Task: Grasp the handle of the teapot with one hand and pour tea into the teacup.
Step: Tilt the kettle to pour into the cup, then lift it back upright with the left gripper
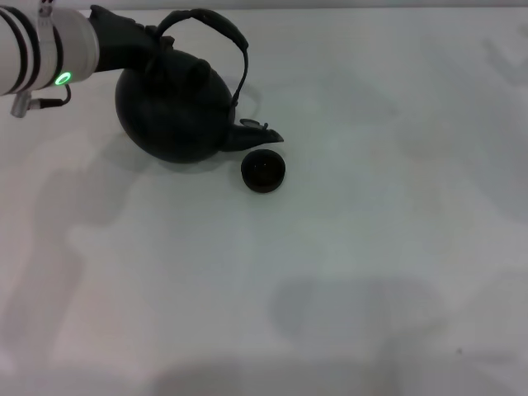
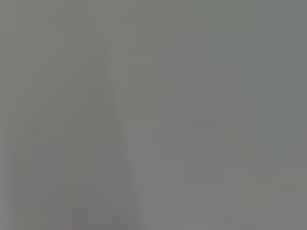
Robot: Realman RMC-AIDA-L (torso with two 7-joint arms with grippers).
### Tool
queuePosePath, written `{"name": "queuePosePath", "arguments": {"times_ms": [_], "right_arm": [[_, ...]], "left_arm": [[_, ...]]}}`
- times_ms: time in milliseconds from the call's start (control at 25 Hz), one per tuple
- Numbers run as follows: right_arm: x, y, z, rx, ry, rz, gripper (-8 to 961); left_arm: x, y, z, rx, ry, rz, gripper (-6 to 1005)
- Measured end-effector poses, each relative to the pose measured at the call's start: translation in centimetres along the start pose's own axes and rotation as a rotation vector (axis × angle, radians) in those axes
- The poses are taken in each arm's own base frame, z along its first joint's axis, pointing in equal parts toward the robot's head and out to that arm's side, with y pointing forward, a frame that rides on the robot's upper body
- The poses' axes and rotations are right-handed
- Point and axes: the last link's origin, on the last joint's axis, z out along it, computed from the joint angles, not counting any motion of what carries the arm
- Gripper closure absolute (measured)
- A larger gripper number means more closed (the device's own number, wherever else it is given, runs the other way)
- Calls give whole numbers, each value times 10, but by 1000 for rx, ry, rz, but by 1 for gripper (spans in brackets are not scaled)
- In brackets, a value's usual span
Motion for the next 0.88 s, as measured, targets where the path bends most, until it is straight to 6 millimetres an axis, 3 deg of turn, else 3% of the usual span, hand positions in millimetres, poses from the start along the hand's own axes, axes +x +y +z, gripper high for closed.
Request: {"name": "queuePosePath", "arguments": {"times_ms": [880], "right_arm": [[3, -3, 0, 31, 10, 12, 96]], "left_arm": [[0, -5, -12, 46, -55, 68, 839]]}}
